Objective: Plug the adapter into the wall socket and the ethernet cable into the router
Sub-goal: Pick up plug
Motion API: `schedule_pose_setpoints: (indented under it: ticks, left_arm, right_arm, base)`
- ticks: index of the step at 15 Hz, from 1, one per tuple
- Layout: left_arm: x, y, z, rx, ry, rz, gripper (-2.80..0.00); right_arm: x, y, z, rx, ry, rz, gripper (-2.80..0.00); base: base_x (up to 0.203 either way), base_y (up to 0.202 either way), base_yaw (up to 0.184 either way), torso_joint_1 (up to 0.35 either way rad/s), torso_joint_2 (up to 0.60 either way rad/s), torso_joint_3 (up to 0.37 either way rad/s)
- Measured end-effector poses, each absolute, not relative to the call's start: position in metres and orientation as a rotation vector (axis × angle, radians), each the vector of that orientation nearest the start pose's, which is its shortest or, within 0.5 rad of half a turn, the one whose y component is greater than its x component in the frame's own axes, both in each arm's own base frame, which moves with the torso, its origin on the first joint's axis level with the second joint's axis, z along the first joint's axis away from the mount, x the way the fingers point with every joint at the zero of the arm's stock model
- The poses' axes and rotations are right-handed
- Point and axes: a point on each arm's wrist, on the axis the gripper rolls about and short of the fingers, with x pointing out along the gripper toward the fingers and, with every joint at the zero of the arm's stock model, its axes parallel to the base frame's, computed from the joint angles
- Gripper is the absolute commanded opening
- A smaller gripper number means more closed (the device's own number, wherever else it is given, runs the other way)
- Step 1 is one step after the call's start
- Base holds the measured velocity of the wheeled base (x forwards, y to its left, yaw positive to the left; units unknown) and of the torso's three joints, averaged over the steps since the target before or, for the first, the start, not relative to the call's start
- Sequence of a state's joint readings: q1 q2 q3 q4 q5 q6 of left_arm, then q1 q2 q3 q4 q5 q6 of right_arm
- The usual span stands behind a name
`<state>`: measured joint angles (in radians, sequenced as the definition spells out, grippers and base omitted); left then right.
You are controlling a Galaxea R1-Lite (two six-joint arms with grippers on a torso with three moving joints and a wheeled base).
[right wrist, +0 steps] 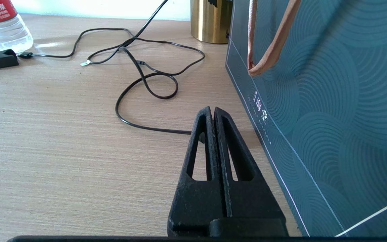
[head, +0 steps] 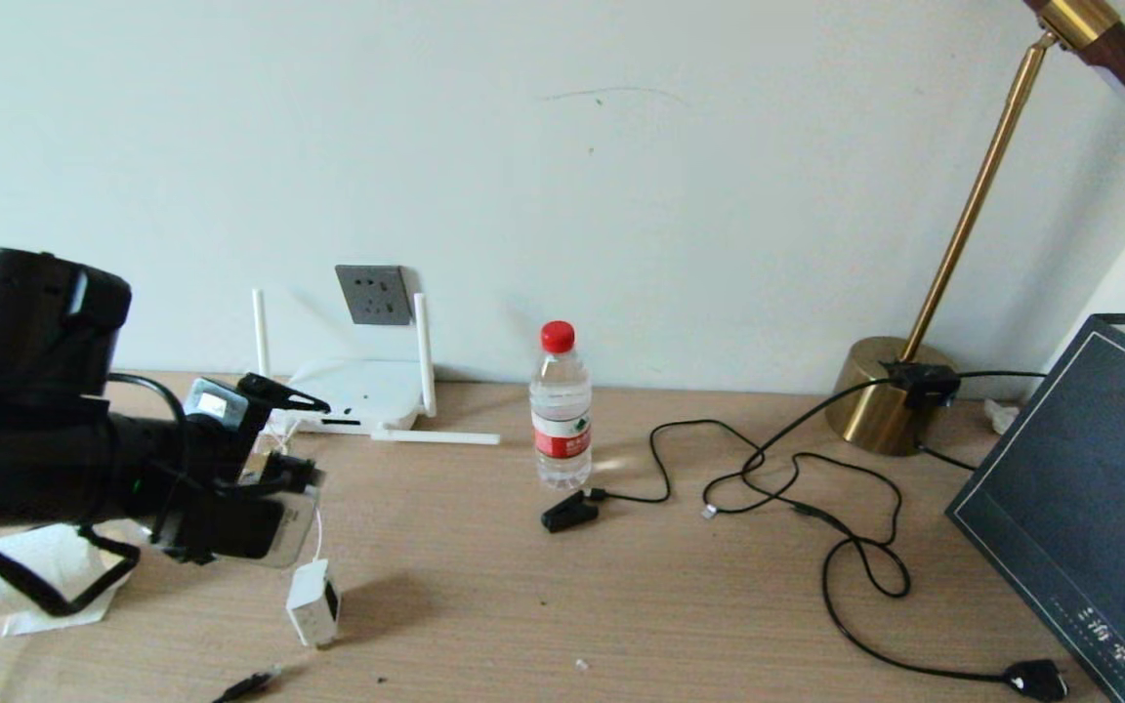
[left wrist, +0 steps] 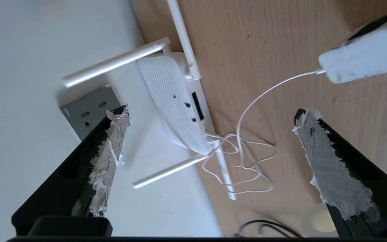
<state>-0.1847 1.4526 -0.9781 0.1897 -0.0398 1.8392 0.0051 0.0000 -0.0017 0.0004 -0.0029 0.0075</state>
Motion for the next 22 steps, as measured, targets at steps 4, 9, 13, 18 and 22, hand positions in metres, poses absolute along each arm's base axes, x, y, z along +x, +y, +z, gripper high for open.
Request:
schedule_pose_setpoints:
  ticks: [4,9,13,18,22]
  left_arm:
    - [0.254,-0.043,0.213,1.898,0.213,-0.848,0.0]
    - [0.269,-0.035,0.184,1.777,0.199,-1.138,0.0]
    - [0.259,-0.017,0.194,1.744,0.267,-1.299,0.0]
    - [0.262,0.013,0.206,1.774,0.292,-1.353,0.0]
    - [0.281,0.008,0.183,1.769,0.213,-1.471,0.0]
  right_arm:
    - [-0.023,0.0,0.076,0.007,-0.002,0.002,-2.8]
    - [-0.023,0.0,0.076,0.007,-0.001,0.002,-2.8]
    - [-0.023,0.0,0.076,0.007,-0.001,0.002,-2.8]
    - [-0.023,0.0,0.076,0.008,-0.002,0.002,-2.8]
    - [-0.023,0.0,0.076,0.007,-0.001,0.002,-2.8]
  base:
    - [0.0,0.0,0.0,0.0,0.0,0.0]
    - [0.0,0.0,0.0,0.0,0.0,0.0]
    - [0.0,0.0,0.0,0.0,0.0,0.0]
    - [0.0,0.0,0.0,0.0,0.0,0.0]
    - [0.0,0.0,0.0,0.0,0.0,0.0]
